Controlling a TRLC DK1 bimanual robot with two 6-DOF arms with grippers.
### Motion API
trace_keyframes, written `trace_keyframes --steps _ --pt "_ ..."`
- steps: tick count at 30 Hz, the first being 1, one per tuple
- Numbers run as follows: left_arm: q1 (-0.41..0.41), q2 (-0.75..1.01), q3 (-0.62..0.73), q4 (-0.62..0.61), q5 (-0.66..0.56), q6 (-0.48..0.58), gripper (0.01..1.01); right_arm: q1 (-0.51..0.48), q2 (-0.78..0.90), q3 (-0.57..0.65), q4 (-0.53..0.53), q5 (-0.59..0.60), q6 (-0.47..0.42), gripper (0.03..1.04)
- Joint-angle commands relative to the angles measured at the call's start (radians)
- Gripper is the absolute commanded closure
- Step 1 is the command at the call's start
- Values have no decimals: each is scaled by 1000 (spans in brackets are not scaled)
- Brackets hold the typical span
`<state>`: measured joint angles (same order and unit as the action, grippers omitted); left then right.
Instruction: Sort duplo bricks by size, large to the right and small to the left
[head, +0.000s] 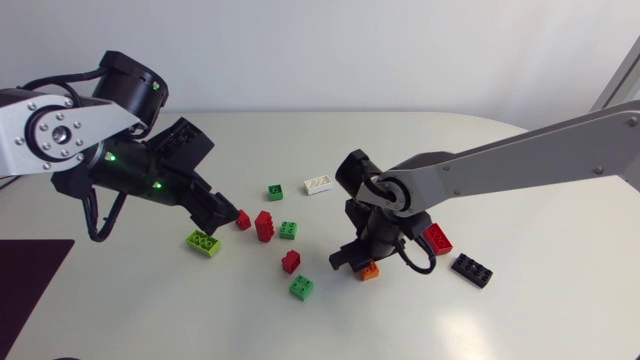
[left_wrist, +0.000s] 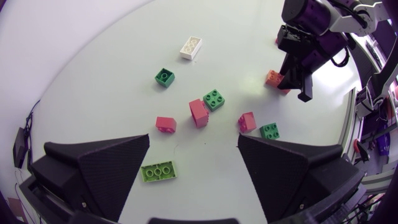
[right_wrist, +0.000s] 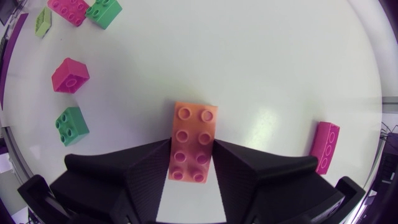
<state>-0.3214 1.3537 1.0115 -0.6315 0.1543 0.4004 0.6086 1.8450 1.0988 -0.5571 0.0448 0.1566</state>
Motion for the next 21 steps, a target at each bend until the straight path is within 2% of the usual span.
trace_keyframes --steps 1,3,8,17,21 --pt "5 -21 -21 3 13 14 39 -9 -21 -40 6 17 35 831" --pt "5 -22 -22 3 14 15 39 -21 -30 -50 6 20 35 875" --pt "4 -21 -22 12 19 14 39 -124 -79 -93 5 20 8 880" --pt "-28 -15 -19 36 19 -6 39 -412 -187 -205 5 7 -117 880" --pt "-44 -8 -14 49 19 -17 39 -425 -205 -238 17 1 -127 880"
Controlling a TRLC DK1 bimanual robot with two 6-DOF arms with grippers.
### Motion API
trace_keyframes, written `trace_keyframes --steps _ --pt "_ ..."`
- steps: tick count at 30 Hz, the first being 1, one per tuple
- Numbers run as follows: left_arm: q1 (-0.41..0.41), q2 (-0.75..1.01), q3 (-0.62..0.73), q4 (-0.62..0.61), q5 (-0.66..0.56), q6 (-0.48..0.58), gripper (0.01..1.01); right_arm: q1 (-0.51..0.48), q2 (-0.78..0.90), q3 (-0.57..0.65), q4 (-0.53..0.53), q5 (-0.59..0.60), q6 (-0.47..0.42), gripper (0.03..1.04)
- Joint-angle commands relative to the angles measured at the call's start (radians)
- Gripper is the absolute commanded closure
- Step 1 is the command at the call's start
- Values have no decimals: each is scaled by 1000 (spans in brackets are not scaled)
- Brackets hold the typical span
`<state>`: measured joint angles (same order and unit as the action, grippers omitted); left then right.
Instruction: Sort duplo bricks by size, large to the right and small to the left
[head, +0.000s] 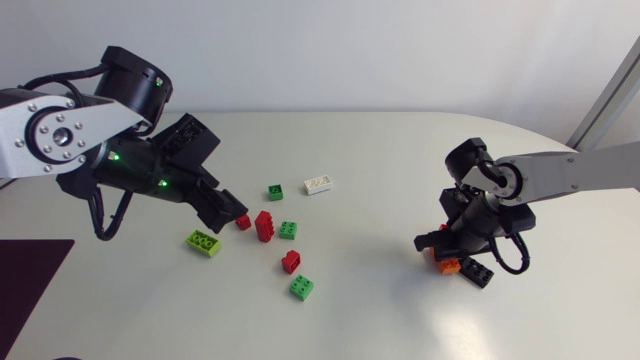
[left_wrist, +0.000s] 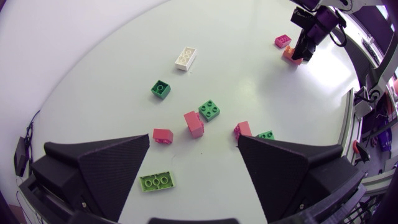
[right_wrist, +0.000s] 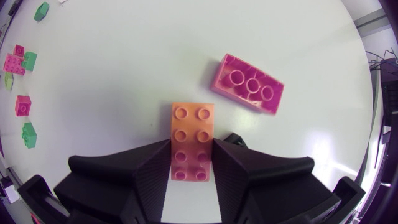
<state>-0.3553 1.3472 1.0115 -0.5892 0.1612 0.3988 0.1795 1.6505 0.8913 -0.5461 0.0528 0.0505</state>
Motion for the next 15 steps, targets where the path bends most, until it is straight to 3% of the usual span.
trace_keyframes --steps 1,7,11,15 --pt "-14 -2 -13 6 12 -17 39 11 -11 -32 8 -7 -18 880" --pt "-13 -11 -22 6 12 -20 39 26 2 -34 17 -7 -1 841" --pt "-7 -17 -25 5 12 -18 39 31 8 -40 5 -7 2 551" --pt "-7 -22 -25 5 12 -20 39 35 11 -29 -21 -13 2 138"
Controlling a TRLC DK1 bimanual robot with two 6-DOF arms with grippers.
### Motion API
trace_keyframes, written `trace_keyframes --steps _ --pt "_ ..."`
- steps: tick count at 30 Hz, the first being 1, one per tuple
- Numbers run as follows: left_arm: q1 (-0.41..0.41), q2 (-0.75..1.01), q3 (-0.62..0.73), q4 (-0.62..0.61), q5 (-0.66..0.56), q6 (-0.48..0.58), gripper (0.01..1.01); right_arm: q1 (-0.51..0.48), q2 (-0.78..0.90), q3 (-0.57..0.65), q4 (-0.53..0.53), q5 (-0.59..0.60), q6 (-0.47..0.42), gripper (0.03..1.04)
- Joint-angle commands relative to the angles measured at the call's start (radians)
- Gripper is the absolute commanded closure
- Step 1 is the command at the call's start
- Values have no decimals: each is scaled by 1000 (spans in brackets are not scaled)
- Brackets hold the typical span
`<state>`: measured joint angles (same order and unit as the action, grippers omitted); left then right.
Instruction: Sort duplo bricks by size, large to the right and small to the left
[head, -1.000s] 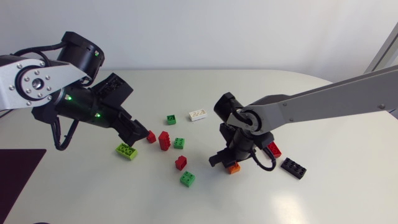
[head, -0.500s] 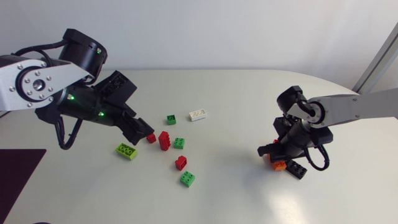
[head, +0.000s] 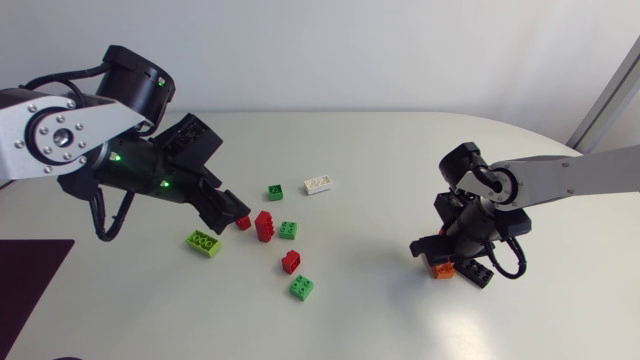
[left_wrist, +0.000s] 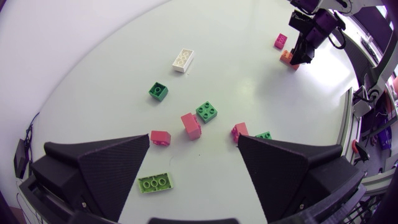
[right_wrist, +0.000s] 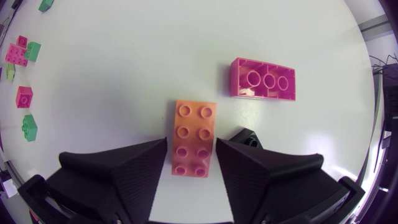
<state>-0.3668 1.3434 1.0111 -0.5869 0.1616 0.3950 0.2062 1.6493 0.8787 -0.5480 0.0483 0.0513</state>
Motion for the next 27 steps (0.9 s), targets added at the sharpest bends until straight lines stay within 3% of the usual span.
trace_keyframes --steps 1,10,18,27 --pt "5 -18 -25 2 12 -16 39 12 12 -10 -26 -8 2 102" --pt "-21 -4 -23 2 12 -44 39 55 -2 137 -116 -8 44 74" --pt "-164 97 -108 10 10 -113 39 131 -6 356 -237 -8 101 74" --pt "-228 203 -105 42 -39 -257 39 153 -3 353 -234 -8 122 74"
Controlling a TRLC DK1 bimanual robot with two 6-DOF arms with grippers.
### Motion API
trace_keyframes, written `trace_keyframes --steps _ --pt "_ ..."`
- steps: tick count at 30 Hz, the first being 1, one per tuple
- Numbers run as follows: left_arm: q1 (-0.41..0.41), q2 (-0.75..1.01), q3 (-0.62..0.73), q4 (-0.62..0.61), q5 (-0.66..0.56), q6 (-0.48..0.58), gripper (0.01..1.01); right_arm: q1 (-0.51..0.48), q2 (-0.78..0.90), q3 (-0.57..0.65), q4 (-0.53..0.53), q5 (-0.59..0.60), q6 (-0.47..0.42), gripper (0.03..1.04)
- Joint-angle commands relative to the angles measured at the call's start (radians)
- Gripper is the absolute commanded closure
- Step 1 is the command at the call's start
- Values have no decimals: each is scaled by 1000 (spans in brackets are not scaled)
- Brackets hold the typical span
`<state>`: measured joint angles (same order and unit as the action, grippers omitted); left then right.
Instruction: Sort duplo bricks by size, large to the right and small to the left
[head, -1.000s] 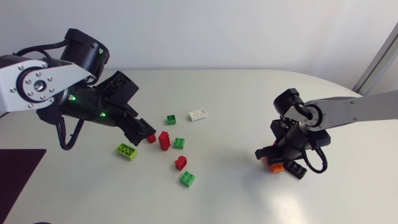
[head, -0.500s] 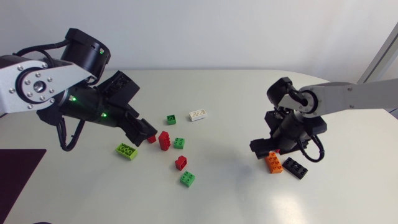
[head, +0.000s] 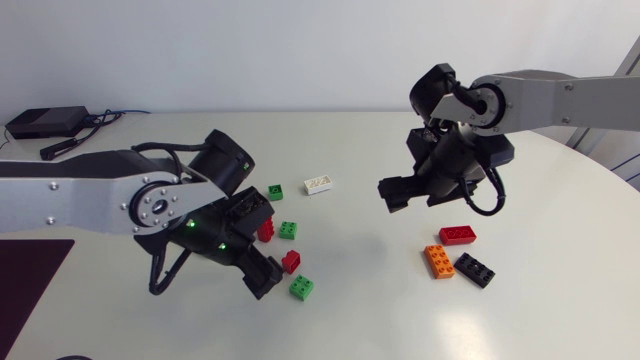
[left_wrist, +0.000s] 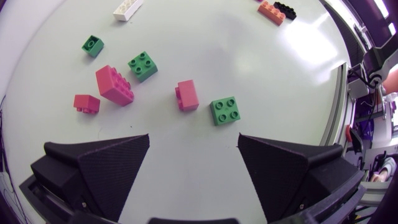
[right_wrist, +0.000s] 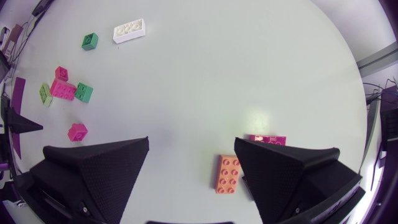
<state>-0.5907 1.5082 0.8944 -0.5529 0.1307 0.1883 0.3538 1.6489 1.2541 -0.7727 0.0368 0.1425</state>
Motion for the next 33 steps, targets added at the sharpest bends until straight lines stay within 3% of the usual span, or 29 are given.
trace_keyframes --steps 1,20,31,33 --pt "-4 56 20 10 -8 -61 39 4 -3 -28 -7 3 31 74" --pt "-57 323 224 67 -25 -142 39 -19 -3 -84 19 5 20 74" --pt "-41 368 224 68 -72 -147 41 -45 -8 -99 21 -5 5 74" --pt "-34 372 222 68 -75 -145 90 -44 -8 -105 24 -6 6 74"
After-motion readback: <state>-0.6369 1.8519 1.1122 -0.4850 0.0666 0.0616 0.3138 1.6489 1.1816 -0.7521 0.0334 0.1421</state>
